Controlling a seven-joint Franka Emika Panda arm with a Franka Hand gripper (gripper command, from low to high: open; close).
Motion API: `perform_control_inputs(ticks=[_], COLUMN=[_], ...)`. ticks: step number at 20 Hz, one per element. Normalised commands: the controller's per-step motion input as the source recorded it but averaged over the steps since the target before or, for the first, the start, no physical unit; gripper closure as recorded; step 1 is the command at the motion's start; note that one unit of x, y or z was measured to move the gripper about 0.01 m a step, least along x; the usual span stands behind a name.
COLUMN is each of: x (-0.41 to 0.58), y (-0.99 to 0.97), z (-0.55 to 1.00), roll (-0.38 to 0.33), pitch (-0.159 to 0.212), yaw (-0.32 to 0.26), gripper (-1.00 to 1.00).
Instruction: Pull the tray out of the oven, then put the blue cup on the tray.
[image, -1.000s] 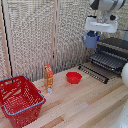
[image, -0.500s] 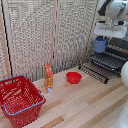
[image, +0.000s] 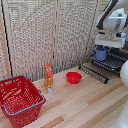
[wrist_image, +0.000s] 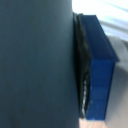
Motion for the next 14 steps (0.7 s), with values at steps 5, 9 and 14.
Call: perform_control_inputs(ticks=[5,9,14], x=[0.239,0.124,0.161], y=[0.01,-0.01,0.00], z=[0.37,0.69,0.96], roll=[-0.009,-0.001,-0.012], pitch=[0.035,0.000,0.002], yaw=[-0.062,-0.127,-0.145], gripper=[-1.00,-1.00,-1.00])
